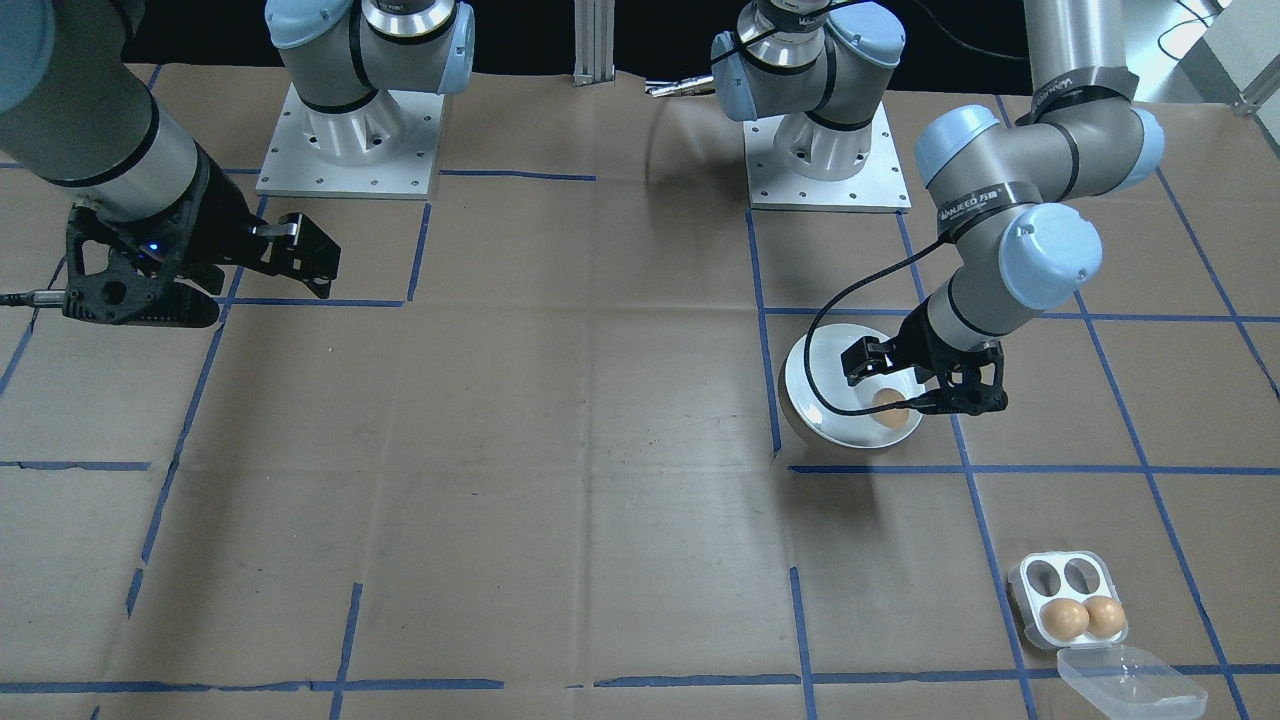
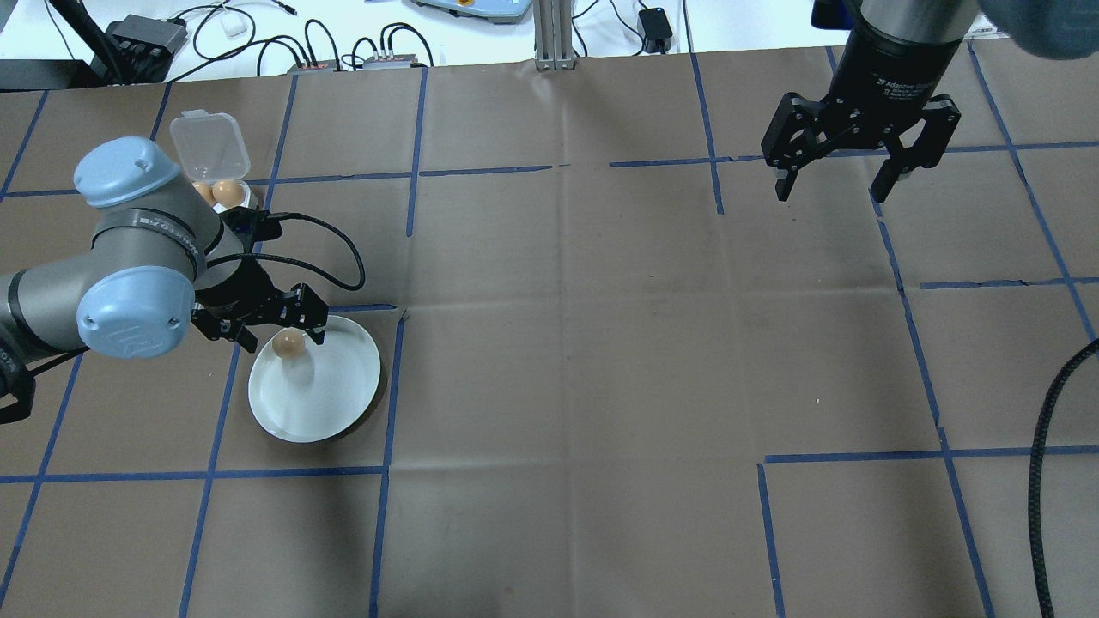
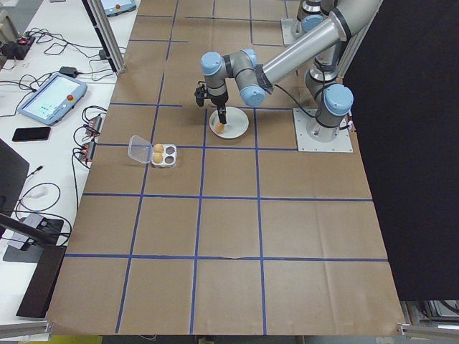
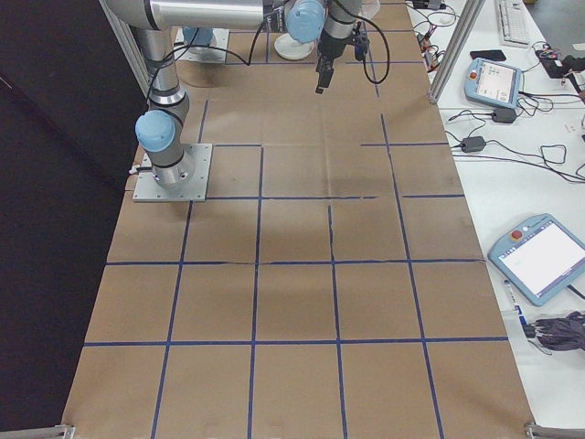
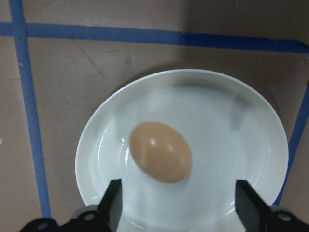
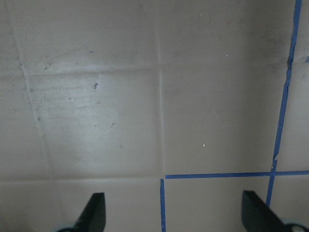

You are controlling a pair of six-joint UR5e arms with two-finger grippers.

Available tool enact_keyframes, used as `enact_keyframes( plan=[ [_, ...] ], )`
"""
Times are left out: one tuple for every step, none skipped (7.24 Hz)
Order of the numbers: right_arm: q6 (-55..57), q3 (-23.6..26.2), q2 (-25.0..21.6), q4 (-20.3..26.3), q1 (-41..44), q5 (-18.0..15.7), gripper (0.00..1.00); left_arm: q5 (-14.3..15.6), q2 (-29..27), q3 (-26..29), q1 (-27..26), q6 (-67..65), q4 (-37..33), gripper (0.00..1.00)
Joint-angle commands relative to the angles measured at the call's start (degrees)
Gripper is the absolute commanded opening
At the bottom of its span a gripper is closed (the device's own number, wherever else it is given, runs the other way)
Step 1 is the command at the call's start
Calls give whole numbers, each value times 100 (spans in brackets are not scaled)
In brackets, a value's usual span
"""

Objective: Place egg on plate

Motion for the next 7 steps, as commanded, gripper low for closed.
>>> enact_keyframes(
  plan=[
    [0,0,-3,0,0,0,100,9,612,107,-2,-4,-160,100],
    [0,0,-3,0,0,0,100,9,676,151,50,-4,-152,100],
    [0,0,6,0,0,0,100,0,537,482,86,57,-178,100],
    [0,0,-3,0,0,0,100,8,231,973,112,153,-448,100],
    [0,0,-3,0,0,0,100,9,-94,1474,112,511,-599,100],
    [0,0,-3,0,0,0,100,43,-297,1835,130,1350,-748,100],
    [0,0,-3,0,0,0,100,70,-525,2196,217,2089,-907,100]
  ],
)
